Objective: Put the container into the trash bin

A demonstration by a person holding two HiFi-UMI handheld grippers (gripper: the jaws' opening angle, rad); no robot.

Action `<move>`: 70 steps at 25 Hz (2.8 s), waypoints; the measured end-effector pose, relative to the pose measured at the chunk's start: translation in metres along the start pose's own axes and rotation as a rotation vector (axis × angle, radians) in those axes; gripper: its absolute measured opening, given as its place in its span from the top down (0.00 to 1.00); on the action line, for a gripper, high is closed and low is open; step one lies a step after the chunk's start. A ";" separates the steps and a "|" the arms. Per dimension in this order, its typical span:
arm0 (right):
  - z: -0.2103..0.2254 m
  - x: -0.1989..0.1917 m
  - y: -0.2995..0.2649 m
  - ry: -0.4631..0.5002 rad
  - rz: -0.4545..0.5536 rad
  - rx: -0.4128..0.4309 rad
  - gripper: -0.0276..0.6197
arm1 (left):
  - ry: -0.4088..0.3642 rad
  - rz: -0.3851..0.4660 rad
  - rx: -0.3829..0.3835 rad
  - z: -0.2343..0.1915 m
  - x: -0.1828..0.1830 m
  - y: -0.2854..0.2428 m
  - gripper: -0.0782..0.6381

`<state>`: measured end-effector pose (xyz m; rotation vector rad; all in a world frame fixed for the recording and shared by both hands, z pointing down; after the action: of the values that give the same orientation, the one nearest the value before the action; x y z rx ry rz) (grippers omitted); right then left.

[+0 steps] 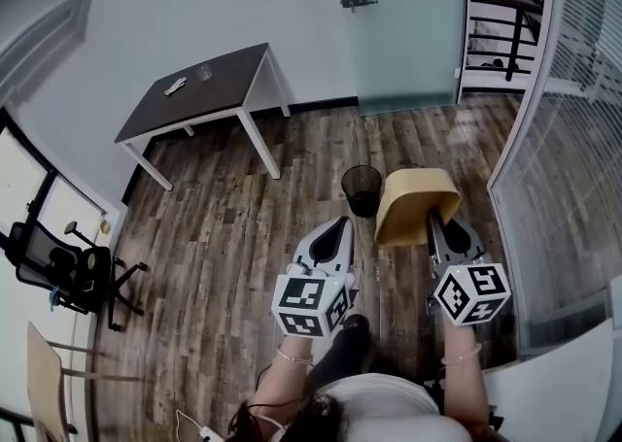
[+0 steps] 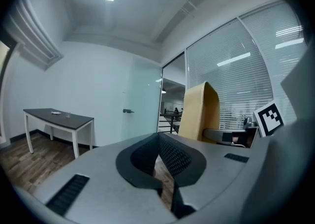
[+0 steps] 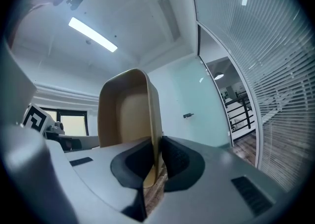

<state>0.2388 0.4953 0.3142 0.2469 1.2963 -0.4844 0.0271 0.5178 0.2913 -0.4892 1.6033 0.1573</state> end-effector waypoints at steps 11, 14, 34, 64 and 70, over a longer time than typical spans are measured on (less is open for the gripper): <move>0.007 0.013 -0.150 0.040 -0.031 -0.039 0.91 | -0.031 -0.006 -0.083 -0.103 0.027 -0.106 0.87; 0.007 0.019 -0.194 0.047 -0.026 -0.060 0.91 | -0.031 -0.009 -0.098 -0.138 0.035 -0.133 0.87; 0.000 0.038 -0.346 0.022 0.003 -0.098 0.94 | -0.031 0.023 -0.094 -0.268 0.077 -0.220 0.87; 0.207 0.093 -0.609 0.009 -0.080 -0.005 0.97 | 0.009 -0.005 0.036 -0.325 0.119 -0.531 0.87; 0.225 0.089 -0.644 -0.003 -0.106 0.013 0.96 | 0.031 -0.016 0.061 -0.338 0.116 -0.559 0.87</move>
<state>0.1434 -0.1854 0.3472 0.1888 1.3083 -0.5826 -0.0604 -0.1389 0.3189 -0.4587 1.6295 0.0889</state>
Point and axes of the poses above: the fingertips, and each gripper's own axes: y backward along the fingers, z to its right, x out of its top, the point moved 7 cm from there along y, backward along the fingers, and after that the axes turned 5 degrees about -z, right-handed, at the moved point
